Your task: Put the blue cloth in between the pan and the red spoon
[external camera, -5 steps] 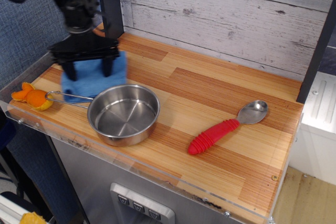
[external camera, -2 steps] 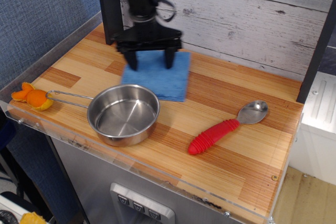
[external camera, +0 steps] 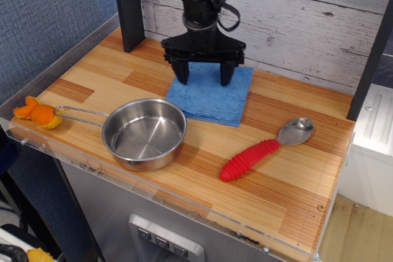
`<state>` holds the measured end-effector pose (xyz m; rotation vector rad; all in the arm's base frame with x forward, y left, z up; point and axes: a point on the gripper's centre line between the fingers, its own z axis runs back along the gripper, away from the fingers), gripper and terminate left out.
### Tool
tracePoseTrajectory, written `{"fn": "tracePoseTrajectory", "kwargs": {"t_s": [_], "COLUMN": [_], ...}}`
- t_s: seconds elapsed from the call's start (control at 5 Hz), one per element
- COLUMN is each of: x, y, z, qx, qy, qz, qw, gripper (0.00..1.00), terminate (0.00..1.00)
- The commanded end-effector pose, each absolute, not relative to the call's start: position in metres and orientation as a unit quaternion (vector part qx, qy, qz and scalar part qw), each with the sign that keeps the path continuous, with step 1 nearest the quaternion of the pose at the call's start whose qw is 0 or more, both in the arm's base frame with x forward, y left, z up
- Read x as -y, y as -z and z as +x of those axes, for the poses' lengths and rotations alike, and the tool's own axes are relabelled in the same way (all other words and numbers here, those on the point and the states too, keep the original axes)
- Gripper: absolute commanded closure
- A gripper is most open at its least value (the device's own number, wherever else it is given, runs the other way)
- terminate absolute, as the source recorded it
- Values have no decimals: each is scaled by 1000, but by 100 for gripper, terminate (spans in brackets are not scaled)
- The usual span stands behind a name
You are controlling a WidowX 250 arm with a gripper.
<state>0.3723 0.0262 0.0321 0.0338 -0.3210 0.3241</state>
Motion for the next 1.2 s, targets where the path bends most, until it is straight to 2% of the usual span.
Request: {"fn": "tracePoseTrajectory", "kwargs": {"t_s": [0.0, 0.6, 1.0], "x": [8, 27, 7], "y": [-33, -39, -86], "z": [360, 350, 357], "qx": [165, 173, 227], "qy": [-91, -79, -131], "qz": [30, 21, 16], "qw": [982, 982, 965], "gripper": [0, 0, 0], "terminate": [0, 0, 0]}}
